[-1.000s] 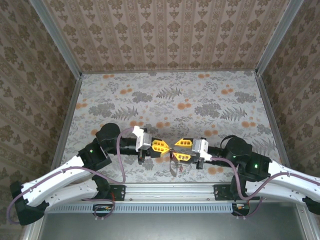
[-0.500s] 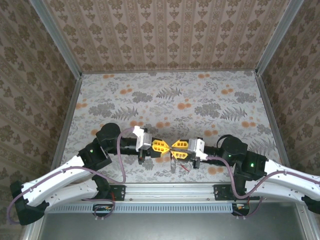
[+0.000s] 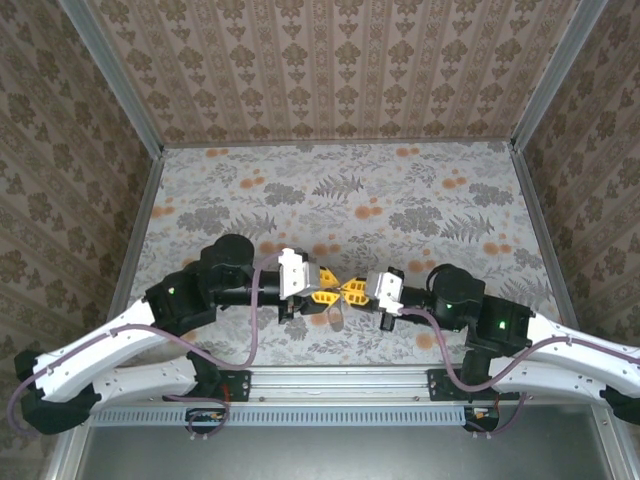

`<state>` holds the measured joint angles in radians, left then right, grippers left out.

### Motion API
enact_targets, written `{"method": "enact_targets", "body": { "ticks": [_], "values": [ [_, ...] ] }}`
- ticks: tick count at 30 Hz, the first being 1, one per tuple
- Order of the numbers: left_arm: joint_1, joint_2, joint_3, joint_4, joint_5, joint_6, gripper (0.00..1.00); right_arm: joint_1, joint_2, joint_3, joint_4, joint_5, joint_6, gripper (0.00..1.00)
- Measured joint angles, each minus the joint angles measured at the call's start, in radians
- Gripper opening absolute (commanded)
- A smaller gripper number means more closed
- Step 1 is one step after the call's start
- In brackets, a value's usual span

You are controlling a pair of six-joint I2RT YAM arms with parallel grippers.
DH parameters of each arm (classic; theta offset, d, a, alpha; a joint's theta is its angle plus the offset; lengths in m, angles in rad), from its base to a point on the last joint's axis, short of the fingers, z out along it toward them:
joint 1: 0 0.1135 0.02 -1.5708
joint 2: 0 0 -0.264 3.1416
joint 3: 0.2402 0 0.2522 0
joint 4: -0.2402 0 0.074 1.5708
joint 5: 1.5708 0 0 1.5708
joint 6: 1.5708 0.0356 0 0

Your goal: Put the keys on the keyring

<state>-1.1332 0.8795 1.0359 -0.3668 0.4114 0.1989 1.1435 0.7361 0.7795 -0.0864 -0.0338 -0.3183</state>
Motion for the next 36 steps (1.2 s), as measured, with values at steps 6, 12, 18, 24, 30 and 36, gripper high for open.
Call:
{"method": "enact_targets", "body": {
  "ticks": [6,12,18,24,30,36],
  "values": [
    [-0.025,0.053,0.039,-0.110,-0.090,0.062,0.17,0.000,0.037,0.013,-0.063,0.017,-0.019,0.05],
    [-0.034,0.071,0.057,-0.165,-0.132,0.095,0.09,0.000,0.045,0.013,-0.089,0.022,-0.024,0.05],
    [-0.043,0.088,0.071,-0.185,-0.148,0.117,0.02,0.000,0.045,0.013,-0.098,0.023,-0.026,0.05],
    [-0.047,0.096,0.071,-0.191,-0.149,0.132,0.00,0.000,0.043,0.013,-0.116,0.022,-0.027,0.11],
    [-0.039,0.024,0.017,-0.126,-0.077,0.124,0.00,0.000,-0.005,-0.002,-0.056,-0.017,-0.026,0.29],
    [0.005,-0.034,-0.016,-0.011,0.099,0.064,0.00,0.000,-0.003,-0.003,-0.018,-0.086,-0.024,0.29]
  ]
}}
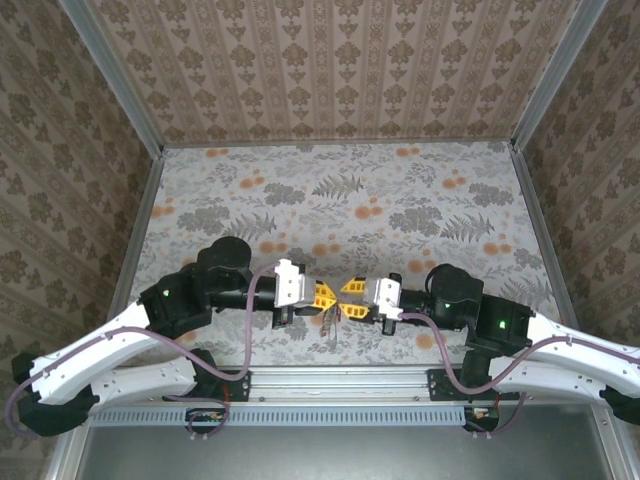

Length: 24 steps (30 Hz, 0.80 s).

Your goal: Put the keys on the keyring

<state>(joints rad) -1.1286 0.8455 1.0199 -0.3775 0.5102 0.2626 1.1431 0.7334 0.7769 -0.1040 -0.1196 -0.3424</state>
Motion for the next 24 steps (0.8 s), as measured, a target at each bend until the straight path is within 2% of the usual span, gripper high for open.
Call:
{"method": "enact_targets", "body": {
  "ticks": [7,19,21,24],
  "values": [
    [0.011,-0.005,-0.045,0.114,0.097,-0.049,0.00,0.000,0.010,0.000,0.002,-0.054,0.006,0.21],
    [0.044,-0.023,-0.098,0.211,0.142,-0.096,0.00,0.000,-0.008,-0.002,0.003,-0.053,0.006,0.19],
    [0.057,-0.041,-0.109,0.216,0.147,-0.103,0.00,0.000,-0.029,-0.010,0.005,-0.051,0.006,0.20],
    [0.077,-0.067,-0.124,0.221,0.163,-0.115,0.00,0.000,-0.055,-0.020,0.011,-0.050,0.015,0.29]
  ]
}}
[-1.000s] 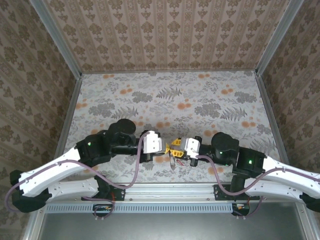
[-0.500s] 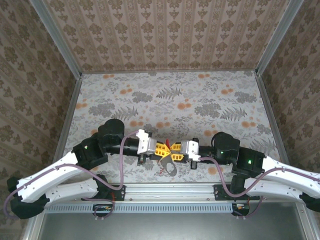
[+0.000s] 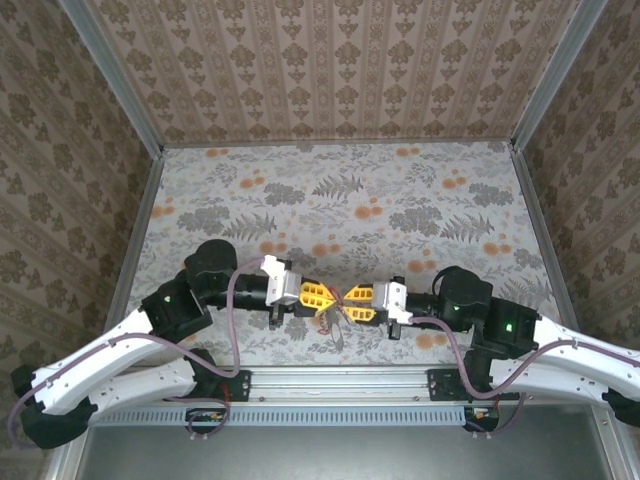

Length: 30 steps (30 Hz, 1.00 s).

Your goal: Put the keys on the keyring

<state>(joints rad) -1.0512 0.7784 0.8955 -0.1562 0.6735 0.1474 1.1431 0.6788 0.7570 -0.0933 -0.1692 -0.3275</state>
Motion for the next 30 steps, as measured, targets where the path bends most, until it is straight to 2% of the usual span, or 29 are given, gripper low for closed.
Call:
{"method": "enact_targets", "body": {
  "ticks": [4,12,21,25,30],
  "values": [
    [0.012,-0.008,0.000,0.013,0.020,-0.013,0.00,0.000,-0.016,-0.004,0.003,0.005,0.016,0.36],
    [0.014,-0.008,-0.006,0.031,0.039,-0.025,0.00,0.000,-0.051,-0.014,0.062,0.004,0.025,0.34],
    [0.019,-0.008,-0.016,0.037,0.048,-0.033,0.00,0.000,0.020,-0.015,0.136,-0.026,0.051,0.31],
    [0.021,-0.014,-0.016,0.008,-0.022,-0.031,0.00,0.000,-0.003,-0.034,0.148,0.013,0.071,0.40],
    [0.034,-0.034,-0.033,-0.066,-0.196,-0.028,0.00,0.000,-0.088,-0.125,0.150,0.201,0.118,0.61]
  ]
}}
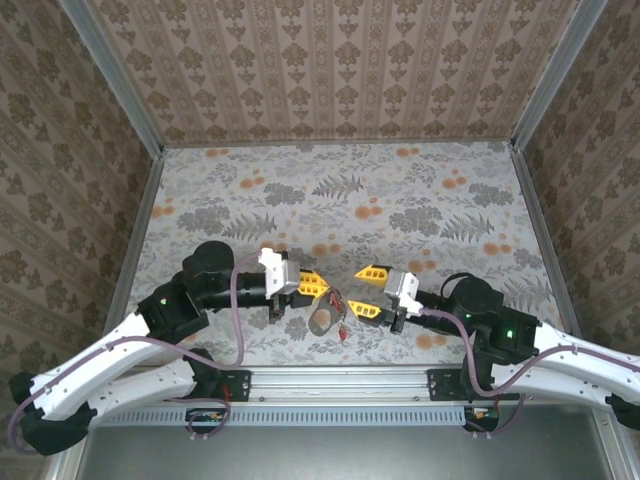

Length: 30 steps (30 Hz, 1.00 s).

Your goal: Put the keys on the keyring

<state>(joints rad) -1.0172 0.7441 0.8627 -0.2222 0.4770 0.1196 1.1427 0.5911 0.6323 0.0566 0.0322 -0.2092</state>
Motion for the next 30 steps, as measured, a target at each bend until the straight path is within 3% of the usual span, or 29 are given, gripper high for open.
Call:
{"method": "enact_targets", "body": {
  "ticks": [7,9,15,22,30],
  "values": [
    [0.032,-0.002,-0.051,-0.093,-0.174,-0.002,0.00,-0.101,0.025,-0.063,0.001,0.150,0.085,0.81],
    [0.037,0.024,-0.053,-0.107,-0.224,-0.006,0.00,-0.167,0.074,-0.063,0.008,0.159,0.125,1.00],
    [0.045,0.185,-0.051,-0.123,-0.334,-0.024,0.00,-0.306,0.151,-0.063,-0.016,0.174,0.209,1.00],
    [0.077,0.440,0.013,-0.100,-0.358,-0.052,0.00,-0.399,0.142,-0.062,-0.077,0.192,0.265,1.00],
    [0.133,0.656,0.085,0.056,-0.343,-0.105,0.00,-0.476,-0.031,-0.152,-0.061,0.251,0.292,1.00]
  ]
}}
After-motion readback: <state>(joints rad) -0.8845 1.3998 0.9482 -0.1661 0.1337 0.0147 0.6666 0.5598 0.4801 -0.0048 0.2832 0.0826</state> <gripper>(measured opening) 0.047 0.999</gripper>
